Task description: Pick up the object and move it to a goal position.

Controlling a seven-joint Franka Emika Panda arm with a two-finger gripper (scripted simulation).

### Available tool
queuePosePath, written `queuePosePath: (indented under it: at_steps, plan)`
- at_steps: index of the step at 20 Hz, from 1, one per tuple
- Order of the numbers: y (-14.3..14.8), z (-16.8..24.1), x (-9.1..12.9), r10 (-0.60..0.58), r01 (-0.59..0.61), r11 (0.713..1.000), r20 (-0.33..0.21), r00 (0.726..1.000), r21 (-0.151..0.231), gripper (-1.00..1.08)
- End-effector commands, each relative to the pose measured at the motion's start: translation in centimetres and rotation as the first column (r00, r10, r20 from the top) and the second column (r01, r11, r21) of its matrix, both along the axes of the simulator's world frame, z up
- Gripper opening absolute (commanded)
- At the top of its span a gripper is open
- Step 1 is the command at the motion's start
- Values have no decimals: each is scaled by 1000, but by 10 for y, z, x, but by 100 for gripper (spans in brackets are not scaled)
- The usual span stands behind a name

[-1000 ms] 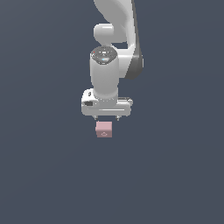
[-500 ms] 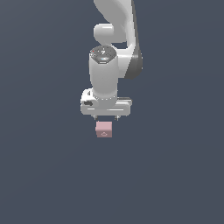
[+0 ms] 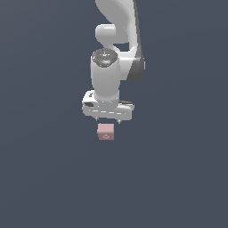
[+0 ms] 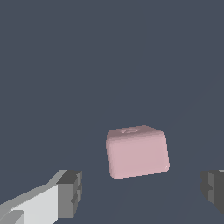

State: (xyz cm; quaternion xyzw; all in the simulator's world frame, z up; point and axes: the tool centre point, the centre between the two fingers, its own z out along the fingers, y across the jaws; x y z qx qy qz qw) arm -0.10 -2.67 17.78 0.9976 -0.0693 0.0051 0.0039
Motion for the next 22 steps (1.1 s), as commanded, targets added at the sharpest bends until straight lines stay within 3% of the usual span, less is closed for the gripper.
queuePosePath:
  at_steps: [1,6,11,16,22]
  plan:
    - [0,-2,-1,-47,47,999,-1,999,2,100]
    - [-1,-8,-2,-167,167,986,-3,986,6,100]
    - [-2,-15,-4,-306,306,952,-5,952,10,100]
    - [-3,-22,-5,-438,438,899,-8,899,12,100]
    - [-5,-30,-7,-585,585,811,-12,811,13,100]
